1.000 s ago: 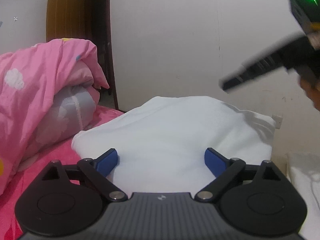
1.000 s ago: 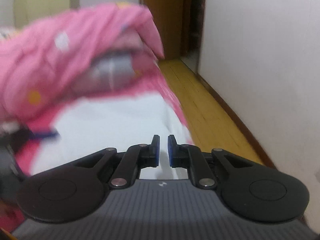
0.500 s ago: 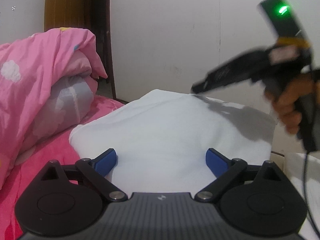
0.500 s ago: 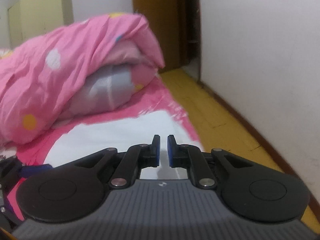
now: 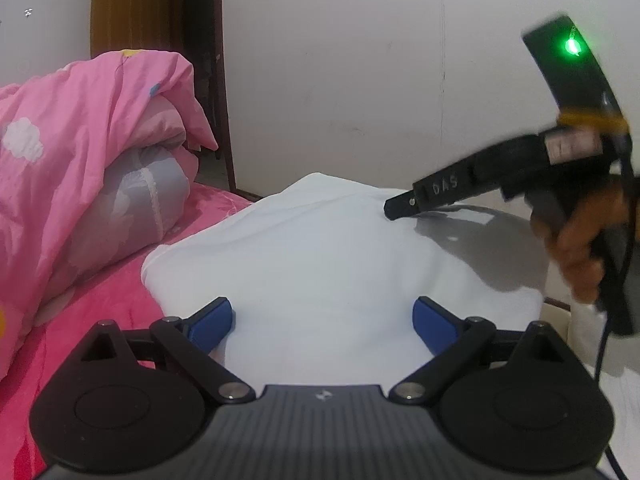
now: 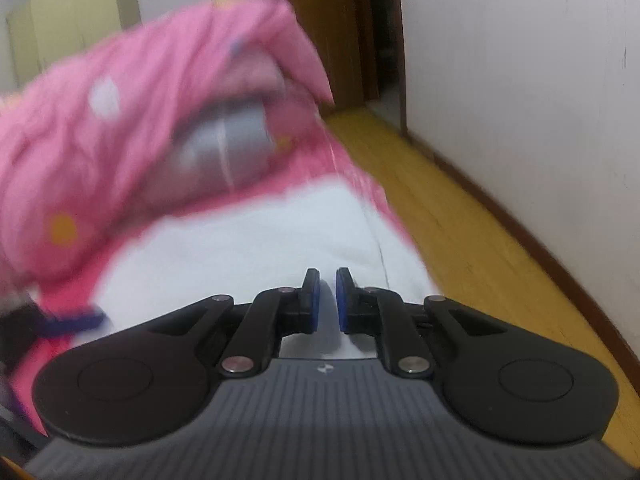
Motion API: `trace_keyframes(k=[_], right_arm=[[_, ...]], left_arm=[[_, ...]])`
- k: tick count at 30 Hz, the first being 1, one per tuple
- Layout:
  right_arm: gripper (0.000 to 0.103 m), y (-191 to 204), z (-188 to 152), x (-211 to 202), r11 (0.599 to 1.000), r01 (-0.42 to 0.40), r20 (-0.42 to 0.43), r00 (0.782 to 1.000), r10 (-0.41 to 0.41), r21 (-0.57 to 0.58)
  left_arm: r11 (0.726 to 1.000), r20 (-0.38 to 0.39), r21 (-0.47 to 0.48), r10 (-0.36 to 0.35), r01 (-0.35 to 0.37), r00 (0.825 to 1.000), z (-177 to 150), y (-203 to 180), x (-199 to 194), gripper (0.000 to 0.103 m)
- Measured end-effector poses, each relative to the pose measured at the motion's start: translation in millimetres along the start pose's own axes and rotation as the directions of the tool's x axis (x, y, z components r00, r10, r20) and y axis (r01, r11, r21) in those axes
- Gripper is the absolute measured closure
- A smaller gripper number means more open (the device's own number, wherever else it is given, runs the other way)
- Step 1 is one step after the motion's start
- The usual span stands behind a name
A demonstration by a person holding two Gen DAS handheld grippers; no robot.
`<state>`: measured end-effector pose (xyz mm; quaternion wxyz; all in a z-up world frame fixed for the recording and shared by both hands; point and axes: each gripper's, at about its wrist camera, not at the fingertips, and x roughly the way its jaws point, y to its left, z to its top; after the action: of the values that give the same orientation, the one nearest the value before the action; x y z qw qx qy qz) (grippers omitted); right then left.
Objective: Fold clothes
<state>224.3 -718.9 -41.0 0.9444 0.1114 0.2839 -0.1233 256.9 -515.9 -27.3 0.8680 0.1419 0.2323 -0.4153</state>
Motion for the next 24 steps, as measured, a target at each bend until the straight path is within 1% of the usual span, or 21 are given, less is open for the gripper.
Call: trace_keyframes(k=[2, 3, 5, 7, 8, 10, 11, 14, 15, 17, 19, 21, 24], right_arm=[[0.095, -1, 1, -8, 0.999, -0.012, 0.018, 1.0, 0.011, 0.037], [0.093, -1, 3, -18, 0.998, -0.03, 0.025, 0.999, 0.029, 0.049], [0.093, 3, 1, -46, 0.997, -0.073, 0.058, 0.996, 0.07, 0.039], [0.093, 7, -4, -65, 0.994, -0.1, 0.061, 0.993, 0.098, 0.032], [0.094, 7, -9, -67, 0.995, -0.096, 0.046, 0.994, 0.095, 0.022], [0.095, 4, -23, -62, 0.998, -0.06, -0.006, 0.998, 0.06, 0.0], [0.095, 1, -30, -58, 0.998, -0.056, -0.018, 0.998, 0.056, 0.011], [0.096, -12, -40, -67, 0.992, -0.086, 0.016, 0.996, 0.085, 0.095], [0.094, -9, -39, -73, 0.992, -0.09, 0.028, 0.996, 0.088, 0.092], [0.094, -2, -42, -88, 0.992, -0.116, 0.055, 0.992, 0.113, 0.055], [0.094, 2, -48, -92, 0.992, -0.121, 0.041, 0.992, 0.119, 0.038], [0.096, 4, -59, -82, 0.997, -0.083, -0.011, 0.996, 0.083, 0.006], [0.096, -2, -73, -75, 0.997, -0.075, -0.014, 0.997, 0.075, 0.019]], left_arm=[[1.0, -0.006, 0.0, 0.008, -0.008, 1.0, 1, -1, 0, 0.005], [1.0, -0.01, -0.002, 0.009, -0.009, 1.0, 1, 0, 0, 0.005], [1.0, -0.017, -0.003, 0.013, -0.013, 1.0, 2, 0, 0, 0.005], [1.0, -0.02, -0.001, 0.023, -0.023, 1.0, 3, -2, 0, 0.005], [1.0, -0.022, -0.001, 0.028, -0.028, 0.999, 3, -3, 0, 0.005], [0.999, -0.026, 0.005, 0.04, -0.04, 0.999, 3, -6, 0, 0.005], [0.999, -0.028, 0.016, 0.048, -0.047, 0.998, 3, -8, 0, 0.005], [0.996, -0.035, 0.026, 0.081, -0.08, 0.996, 5, -13, 0, 0.005], [0.996, -0.043, 0.022, 0.086, -0.085, 0.995, 6, -13, 0, 0.005], [0.996, -0.057, 0.017, 0.089, -0.088, 0.994, 8, -13, 0, 0.005], [0.995, -0.06, 0.021, 0.097, -0.095, 0.993, 8, -14, -1, 0.005], [0.995, -0.064, 0.026, 0.102, -0.1, 0.993, 8, -16, -1, 0.005], [0.993, -0.061, 0.037, 0.118, -0.116, 0.991, 7, -19, -2, 0.005]])
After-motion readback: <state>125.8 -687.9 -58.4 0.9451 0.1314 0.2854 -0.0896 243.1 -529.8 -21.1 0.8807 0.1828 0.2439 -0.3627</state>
